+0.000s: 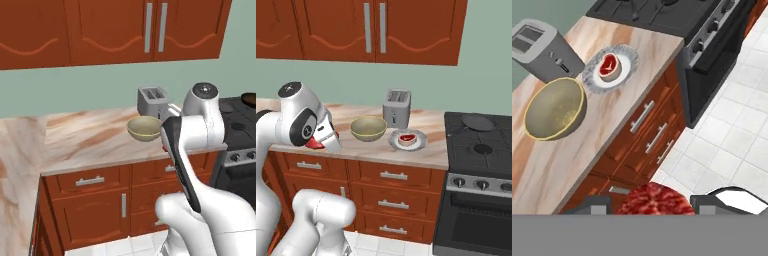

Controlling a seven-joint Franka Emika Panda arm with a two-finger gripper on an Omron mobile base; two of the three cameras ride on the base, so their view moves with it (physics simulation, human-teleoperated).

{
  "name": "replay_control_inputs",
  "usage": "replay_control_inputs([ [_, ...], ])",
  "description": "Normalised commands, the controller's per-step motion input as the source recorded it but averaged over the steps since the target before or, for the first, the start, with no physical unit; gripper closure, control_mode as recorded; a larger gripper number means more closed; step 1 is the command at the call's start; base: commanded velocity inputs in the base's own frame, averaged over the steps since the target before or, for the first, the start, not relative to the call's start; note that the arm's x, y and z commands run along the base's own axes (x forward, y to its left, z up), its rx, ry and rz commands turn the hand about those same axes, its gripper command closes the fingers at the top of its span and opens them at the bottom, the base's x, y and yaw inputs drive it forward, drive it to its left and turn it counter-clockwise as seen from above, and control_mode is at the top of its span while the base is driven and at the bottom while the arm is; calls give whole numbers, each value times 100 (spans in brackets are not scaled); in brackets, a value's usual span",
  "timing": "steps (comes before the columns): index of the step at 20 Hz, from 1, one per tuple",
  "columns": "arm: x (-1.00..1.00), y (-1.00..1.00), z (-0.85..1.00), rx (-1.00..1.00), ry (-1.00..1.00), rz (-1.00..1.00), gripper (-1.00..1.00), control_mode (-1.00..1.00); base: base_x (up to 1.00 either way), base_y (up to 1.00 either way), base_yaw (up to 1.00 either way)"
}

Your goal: Place one of the steaks on the plate and the other in the bowl. Then place the bowl in the fridge.

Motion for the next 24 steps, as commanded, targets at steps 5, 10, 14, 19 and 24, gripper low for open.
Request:
replay_control_inputs([
  [5,0,0,0,0,0,0,100,100,58,2,-23],
  [10,0,0,0,0,0,0,100,100,40,25,-29],
  [14,0,0,0,0,0,0,100,100,57,37,-27],
  [19,0,0,0,0,0,0,100,100,82,0,-5],
  [24,0,0,0,0,0,0,100,100,47,0,0],
])
